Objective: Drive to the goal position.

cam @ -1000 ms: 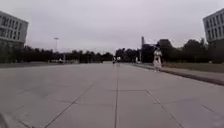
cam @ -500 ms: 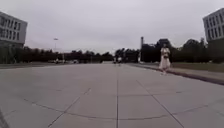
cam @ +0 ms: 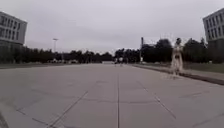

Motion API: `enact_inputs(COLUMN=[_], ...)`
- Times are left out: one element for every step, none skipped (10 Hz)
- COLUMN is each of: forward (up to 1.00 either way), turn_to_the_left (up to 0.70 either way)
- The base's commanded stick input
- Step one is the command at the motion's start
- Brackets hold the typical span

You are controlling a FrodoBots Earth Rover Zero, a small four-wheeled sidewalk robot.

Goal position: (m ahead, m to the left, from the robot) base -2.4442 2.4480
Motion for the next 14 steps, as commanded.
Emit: enact_inputs(forward=[0.7, 0.7, 0.7, 0.7, 0.7, 0.7, 0.7, 0.7, 0.7, 0.7, 0.7, 0.7, 0.7, 0.7], turn_to_the_left=[0.0, 0.0, 0.0, 0.0, 0.0, 0.0, 0.0, 0.0, 0.0, 0.0, 0.0, 0.0, 0.0, 0.0])
